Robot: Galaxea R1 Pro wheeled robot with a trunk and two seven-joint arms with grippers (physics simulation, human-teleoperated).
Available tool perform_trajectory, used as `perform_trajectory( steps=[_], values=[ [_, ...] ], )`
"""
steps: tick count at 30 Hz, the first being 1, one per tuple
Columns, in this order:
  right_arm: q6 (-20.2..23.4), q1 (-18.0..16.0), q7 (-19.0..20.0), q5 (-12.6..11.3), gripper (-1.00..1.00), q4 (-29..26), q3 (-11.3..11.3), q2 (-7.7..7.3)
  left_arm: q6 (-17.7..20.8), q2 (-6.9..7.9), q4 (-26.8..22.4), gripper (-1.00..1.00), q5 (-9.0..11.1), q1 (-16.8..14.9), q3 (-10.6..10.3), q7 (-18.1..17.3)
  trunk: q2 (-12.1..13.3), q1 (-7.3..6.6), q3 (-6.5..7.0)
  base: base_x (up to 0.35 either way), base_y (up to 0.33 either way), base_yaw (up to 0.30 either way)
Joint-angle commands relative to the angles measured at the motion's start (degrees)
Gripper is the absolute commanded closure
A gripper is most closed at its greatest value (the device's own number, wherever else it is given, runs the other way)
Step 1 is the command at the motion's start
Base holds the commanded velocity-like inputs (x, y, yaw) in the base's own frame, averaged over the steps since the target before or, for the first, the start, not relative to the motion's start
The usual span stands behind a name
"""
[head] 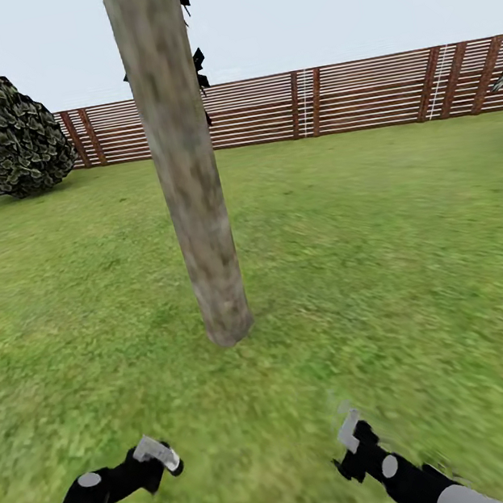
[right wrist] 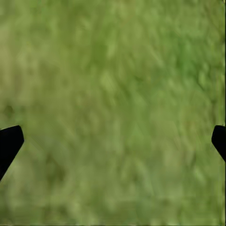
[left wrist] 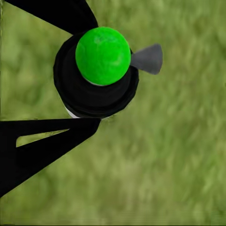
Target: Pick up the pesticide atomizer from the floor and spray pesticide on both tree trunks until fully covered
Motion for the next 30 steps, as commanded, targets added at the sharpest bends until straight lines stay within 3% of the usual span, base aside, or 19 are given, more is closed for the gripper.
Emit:
perform_trajectory(
  steps=[1,4,6,7,8,11,12,13,15,19,26,30],
  values=[
    [-0.8,-0.1,-5.2,-0.6,-1.0,2.6,0.0,0.08,0.0,-0.06,1.1,1.0,1.9,0.0,1.5,2.2,0.0,-0.01,0.01,0.0,0.0,0.0],
    [-5.4,0.0,-16.5,-5.3,-1.0,6.7,0.0,0.14,0.0,-0.14,3.4,1.0,5.1,0.0,3.4,9.1,0.0,-0.01,0.01,0.0,0.0,0.0],
    [-8.9,0.6,-20.8,-11.6,-1.0,7.7,0.0,0.08,0.1,-0.24,5.0,1.0,5.8,0.0,3.8,12.2,0.0,-0.01,0.01,0.0,0.0,0.0],
    [-10.1,1.0,-22.1,-15.4,-1.0,8.0,0.0,-0.01,0.3,-0.5,6.8,1.0,6.1,0.0,4.1,14.9,0.0,-0.01,0.01,0.0,0.0,0.0],
    [-10.6,1.3,-22.6,-17.3,-1.0,8.1,0.0,-0.06,0.3,-0.62,7.3,1.0,6.2,-0.1,4.1,15.7,0.0,-0.01,0.01,0.0,0.0,0.0],
    [-12.4,2.1,-23.9,-27.5,-1.0,8.4,0.1,-0.6,0.7,-2.11,9.2,1.0,6.5,-0.1,4.3,19.6,0.0,-0.01,0.01,0.0,0.0,0.0],
    [-12.5,2.1,-23.9,-28.2,-1.0,8.4,0.1,-0.78,0.7,-2.33,9.3,1.0,6.5,0.0,4.3,19.8,0.0,-0.01,0.01,0.0,0.0,0.0],
    [-12.9,2.4,-24.0,-29.9,-1.0,8.4,0.2,-1.91,0.7,-2.83,9.5,1.0,6.5,0.0,4.1,20.4,0.0,-0.01,0.01,0.0,0.0,0.0],
    [-14.5,2.7,-24.0,-30.8,-1.0,8.5,0.2,-3.02,0.7,-3.03,9.6,1.0,6.5,0.0,4.1,20.6,0.0,-0.01,0.01,0.0,0.0,0.0],
    [-16.9,3.3,-24.1,-31.1,-1.0,8.5,0.3,-3.77,0.9,-3.14,9.7,1.0,6.6,0.0,4.2,20.7,0.0,-0.01,0.01,0.033,0.0,0.0],
    [-17.3,5.7,-24.1,-31.4,-1.0,8.6,0.2,-3.76,5.2,-3.2,9.2,1.0,7.3,0.0,4.4,21.1,0.0,-0.01,0.01,0.29,-0.095,0.0],
    [-17.3,6.2,-24.1,-31.4,-1.0,8.6,0.2,-3.69,6.1,-3.25,9.1,1.0,7.4,0.0,4.4,23.1,0.0,-0.01,0.01,0.293,-0.195,0.0]
  ],
)
